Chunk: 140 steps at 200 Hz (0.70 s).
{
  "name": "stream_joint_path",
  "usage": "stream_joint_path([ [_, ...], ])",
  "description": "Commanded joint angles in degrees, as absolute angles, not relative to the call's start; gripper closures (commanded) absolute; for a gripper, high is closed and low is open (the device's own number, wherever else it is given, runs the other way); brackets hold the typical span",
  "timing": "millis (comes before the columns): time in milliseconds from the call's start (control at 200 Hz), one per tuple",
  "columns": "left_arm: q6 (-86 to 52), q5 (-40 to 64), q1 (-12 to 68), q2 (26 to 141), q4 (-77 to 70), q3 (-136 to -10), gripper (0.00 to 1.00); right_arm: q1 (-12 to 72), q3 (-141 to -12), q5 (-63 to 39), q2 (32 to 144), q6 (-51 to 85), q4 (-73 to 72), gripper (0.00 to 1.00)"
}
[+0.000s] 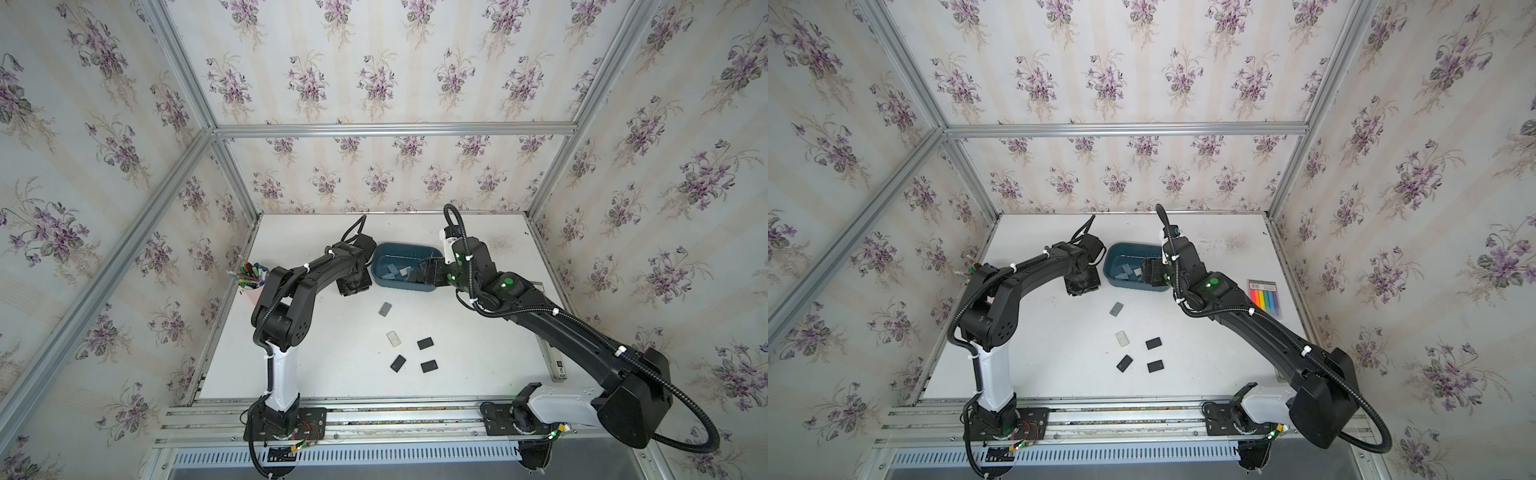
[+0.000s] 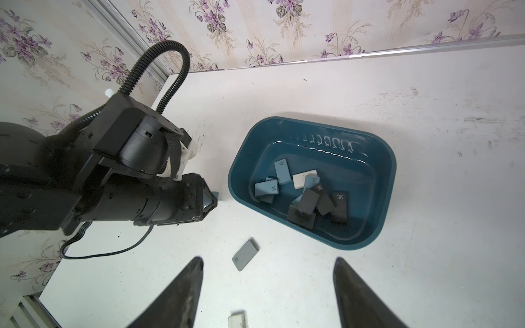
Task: Put the eraser in the storage box
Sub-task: Pick up the eraser from the center of the board.
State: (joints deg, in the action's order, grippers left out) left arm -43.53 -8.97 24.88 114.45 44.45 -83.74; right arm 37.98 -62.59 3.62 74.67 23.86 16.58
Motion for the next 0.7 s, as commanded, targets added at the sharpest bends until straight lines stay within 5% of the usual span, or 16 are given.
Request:
stream_joint_path([
  [0,-43.2,-10.5,25.0,113.9,46.0,-84.0,0.61,38.1,-62.4,4.2,74.6,24.4,15.3,0.28],
  [694,-43.2,-10.4,25.2,112.3,47.2,-85.3,0.61,38.3,-62.1,4.4,74.5,24.6,15.4,0.28],
])
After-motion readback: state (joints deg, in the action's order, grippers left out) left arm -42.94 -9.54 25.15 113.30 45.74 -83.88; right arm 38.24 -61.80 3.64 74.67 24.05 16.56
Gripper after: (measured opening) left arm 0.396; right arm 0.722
